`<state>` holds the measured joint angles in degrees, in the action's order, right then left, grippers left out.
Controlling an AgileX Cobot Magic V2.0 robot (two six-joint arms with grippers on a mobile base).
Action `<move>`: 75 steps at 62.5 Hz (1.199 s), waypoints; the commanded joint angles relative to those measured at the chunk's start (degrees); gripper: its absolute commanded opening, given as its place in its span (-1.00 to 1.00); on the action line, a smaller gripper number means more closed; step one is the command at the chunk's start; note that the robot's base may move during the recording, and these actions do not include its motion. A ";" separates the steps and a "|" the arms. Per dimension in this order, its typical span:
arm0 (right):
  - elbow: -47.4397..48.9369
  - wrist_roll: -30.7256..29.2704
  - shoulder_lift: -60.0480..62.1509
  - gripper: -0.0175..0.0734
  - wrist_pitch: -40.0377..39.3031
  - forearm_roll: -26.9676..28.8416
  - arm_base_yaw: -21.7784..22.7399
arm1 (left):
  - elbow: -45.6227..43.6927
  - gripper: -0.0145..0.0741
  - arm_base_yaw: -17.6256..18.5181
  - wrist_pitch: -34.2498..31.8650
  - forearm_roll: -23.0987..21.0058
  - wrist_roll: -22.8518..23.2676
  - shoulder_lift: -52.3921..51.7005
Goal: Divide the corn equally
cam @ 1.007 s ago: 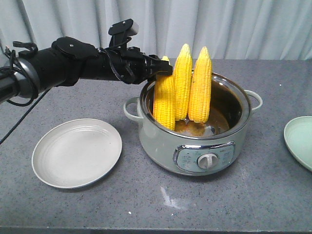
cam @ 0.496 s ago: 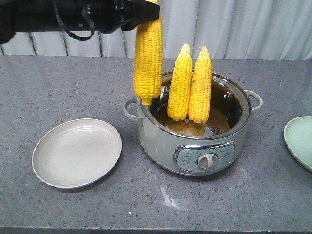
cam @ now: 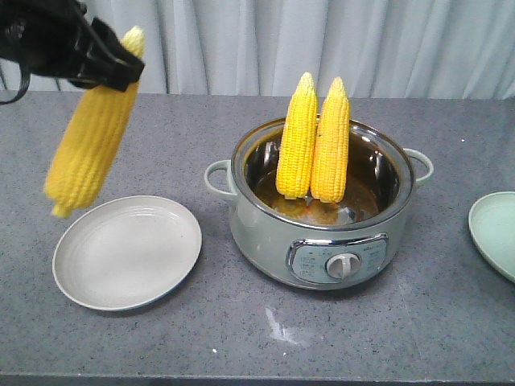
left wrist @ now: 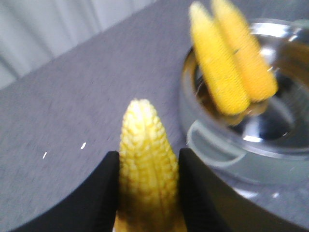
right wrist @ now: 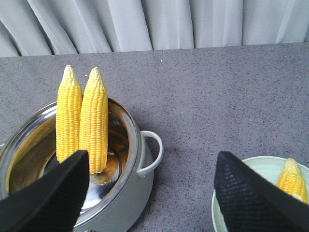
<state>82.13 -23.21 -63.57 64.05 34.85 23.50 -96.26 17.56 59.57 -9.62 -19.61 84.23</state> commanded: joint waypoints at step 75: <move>1.67 -0.83 0.89 0.51 -1.89 4.57 0.36 | 14.55 -0.38 -0.32 -12.09 9.08 15.62 10.30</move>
<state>82.13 -23.43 -63.57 64.65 37.17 23.50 -80.35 17.15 49.37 0.00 -4.39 96.79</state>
